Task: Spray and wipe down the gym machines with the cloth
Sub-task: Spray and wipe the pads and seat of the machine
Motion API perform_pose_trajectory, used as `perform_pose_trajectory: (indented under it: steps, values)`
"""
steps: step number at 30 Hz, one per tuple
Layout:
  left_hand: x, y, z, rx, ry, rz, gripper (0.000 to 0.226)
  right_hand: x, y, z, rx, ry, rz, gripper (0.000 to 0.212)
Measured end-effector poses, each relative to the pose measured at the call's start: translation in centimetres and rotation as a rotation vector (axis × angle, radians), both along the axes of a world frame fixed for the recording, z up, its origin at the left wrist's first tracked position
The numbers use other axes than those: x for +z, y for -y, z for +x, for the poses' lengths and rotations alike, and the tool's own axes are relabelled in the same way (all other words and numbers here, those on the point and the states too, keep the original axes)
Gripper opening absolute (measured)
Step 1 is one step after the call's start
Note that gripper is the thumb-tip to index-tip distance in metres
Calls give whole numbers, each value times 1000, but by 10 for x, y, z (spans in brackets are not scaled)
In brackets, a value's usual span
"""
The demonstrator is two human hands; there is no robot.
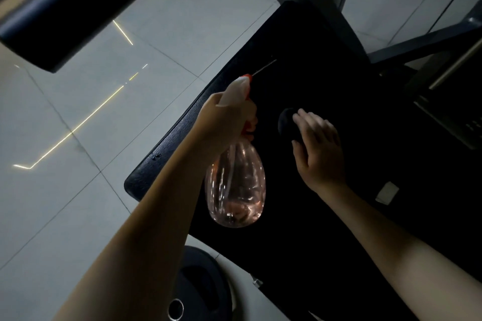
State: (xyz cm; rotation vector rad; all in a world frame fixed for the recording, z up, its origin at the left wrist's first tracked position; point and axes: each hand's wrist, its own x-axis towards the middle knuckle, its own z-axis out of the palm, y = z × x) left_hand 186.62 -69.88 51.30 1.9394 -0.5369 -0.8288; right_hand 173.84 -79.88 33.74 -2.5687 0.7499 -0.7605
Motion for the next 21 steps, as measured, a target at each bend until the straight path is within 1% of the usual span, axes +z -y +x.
perform_pose_trajectory:
  steps: [5, 7, 9, 11, 16, 18, 21]
  values:
    - [2, 19, 8, -106, 75, 32, 32, 1, 0, 1, -15, -22, 2, 46]
    - [0, 27, 11, -130, 78, 40, 19, 1, -1, 2, -22, -26, 8, 47]
    - [-2, 36, 13, -97, 58, 38, 11, 0, -2, 1, -26, -32, 3, 47]
    - [-5, 43, 16, -65, 59, 38, 11, -1, -2, 1, -28, -36, 0, 48]
    - [-10, 51, 26, -90, 146, 25, 6, -3, -2, 0, -25, 4, -18, 45]
    - [-15, 52, 27, -91, 181, 28, 10, -3, -1, -2, -16, -1, -14, 47]
    - [-16, 50, 25, -16, 203, 14, 15, -3, -1, -2, -17, -27, -5, 47]
